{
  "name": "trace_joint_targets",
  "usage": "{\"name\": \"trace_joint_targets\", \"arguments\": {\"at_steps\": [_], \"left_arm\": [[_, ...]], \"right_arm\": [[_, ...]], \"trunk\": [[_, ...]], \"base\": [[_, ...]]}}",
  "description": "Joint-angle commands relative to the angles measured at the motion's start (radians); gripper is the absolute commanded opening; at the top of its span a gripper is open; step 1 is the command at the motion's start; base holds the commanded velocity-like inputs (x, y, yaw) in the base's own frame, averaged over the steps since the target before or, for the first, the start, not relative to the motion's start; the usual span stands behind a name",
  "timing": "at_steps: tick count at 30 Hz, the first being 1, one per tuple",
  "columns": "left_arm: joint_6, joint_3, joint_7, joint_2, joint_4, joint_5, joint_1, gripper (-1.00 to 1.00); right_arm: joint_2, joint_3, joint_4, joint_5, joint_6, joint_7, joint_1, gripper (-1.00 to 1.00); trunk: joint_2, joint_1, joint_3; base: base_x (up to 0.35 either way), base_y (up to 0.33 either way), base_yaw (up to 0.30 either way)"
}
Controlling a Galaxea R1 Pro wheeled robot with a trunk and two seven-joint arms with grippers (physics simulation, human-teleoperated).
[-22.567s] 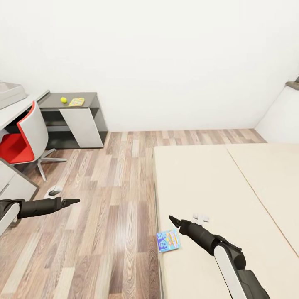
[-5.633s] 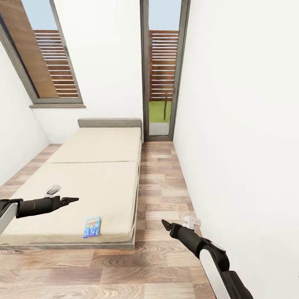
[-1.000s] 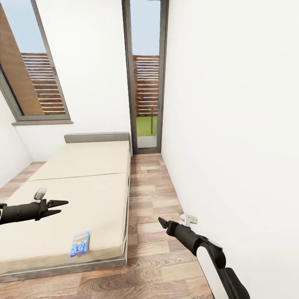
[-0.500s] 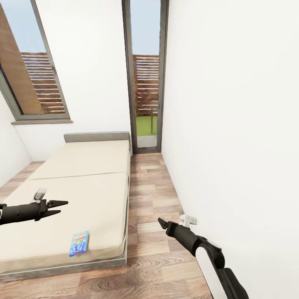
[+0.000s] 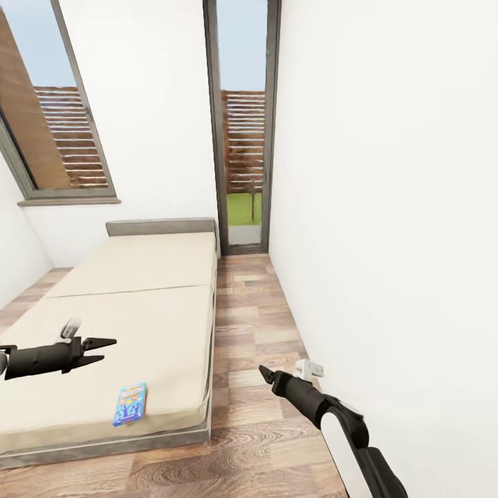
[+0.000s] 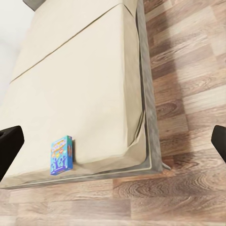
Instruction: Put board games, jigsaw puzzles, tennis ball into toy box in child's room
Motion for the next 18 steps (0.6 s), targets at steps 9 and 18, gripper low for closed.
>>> {"name": "trace_joint_targets", "arguments": {"at_steps": [9, 18], "left_arm": [[-0.078, -0.001, -0.001, -0.023, 0.127, 0.007, -0.011, 1.00], [-0.100, 0.001, -0.001, -0.036, 0.162, 0.010, -0.012, 1.00]], "right_arm": [[0.002, 0.000, 0.000, -0.004, 0.004, 0.000, 0.000, 1.00], [0.002, 0.000, 0.001, -0.004, 0.005, 0.001, -0.001, 1.00]], "trunk": [[-0.064, 0.035, -0.030], [-0.127, 0.069, -0.058]], "base": [[0.000, 0.000, 0.000], [0.000, 0.000, 0.000]]}}
